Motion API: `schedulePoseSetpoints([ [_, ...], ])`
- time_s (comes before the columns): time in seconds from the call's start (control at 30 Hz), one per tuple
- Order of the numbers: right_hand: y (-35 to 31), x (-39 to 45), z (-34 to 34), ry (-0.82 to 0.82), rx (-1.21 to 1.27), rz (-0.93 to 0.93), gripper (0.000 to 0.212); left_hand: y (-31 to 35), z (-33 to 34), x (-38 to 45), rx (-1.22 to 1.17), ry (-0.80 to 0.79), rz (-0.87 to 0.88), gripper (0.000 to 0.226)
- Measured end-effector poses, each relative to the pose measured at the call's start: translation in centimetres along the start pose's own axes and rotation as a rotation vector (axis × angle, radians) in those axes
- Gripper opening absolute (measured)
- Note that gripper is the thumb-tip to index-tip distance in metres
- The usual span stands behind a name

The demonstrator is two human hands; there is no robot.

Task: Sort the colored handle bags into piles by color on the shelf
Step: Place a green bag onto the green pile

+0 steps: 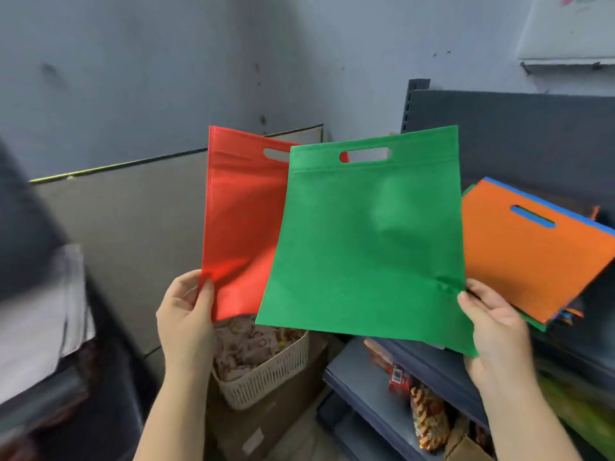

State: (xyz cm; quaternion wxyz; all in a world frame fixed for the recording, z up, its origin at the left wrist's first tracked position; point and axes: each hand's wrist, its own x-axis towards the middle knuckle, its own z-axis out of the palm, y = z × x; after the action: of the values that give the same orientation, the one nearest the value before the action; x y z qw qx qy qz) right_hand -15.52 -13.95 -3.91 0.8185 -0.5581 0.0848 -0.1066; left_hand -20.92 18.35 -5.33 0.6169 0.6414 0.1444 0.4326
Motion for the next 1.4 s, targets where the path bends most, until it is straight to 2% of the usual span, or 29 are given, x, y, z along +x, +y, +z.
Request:
schedulePoseSetpoints([
  [0.3, 5.6, -7.3, 13.1, -0.394, 0.052, 0.192, 0.03, 5.2, -18.3, -2.2, 0.039, 0.38, 0.083, 0.026],
  [0.57, 8.6, -15.6, 23.4, -0.626, 0.02, 0.311, 0.028, 9.2, -31.1, -3.7, 0.018, 0.603, 0.115, 0.016],
  [0.7, 9.8, -21.0, 28.0, -0.701, 0.051, 0.342, 0.028, 10.7, -37.5, -3.9, 0.039, 0.648, 0.138, 0.008],
  [0.9, 11.3, -29.5, 34.2, -0.795, 0.103, 0.385, 0.029, 12.6, -47.2, -3.1, 0.109, 0.736, 0.181, 0.015],
  [1.0, 11.7, -33.4, 37.0, -0.82, 0.138, 0.396, 0.029, 13.3, -51.6, -2.9, 0.125, 0.749, 0.165, 0.012],
  [1.17, 12.9, -39.5, 41.3, -0.876, 0.163, 0.404, 0.028, 14.6, -59.1, -2.3, 0.174, 0.762, 0.139, 0.024],
  [1.4, 14.2, -47.1, 45.7, -0.933, 0.183, 0.407, 0.028, 16.6, -69.0, -1.7, 0.312, 0.741, 0.061, 0.014],
])
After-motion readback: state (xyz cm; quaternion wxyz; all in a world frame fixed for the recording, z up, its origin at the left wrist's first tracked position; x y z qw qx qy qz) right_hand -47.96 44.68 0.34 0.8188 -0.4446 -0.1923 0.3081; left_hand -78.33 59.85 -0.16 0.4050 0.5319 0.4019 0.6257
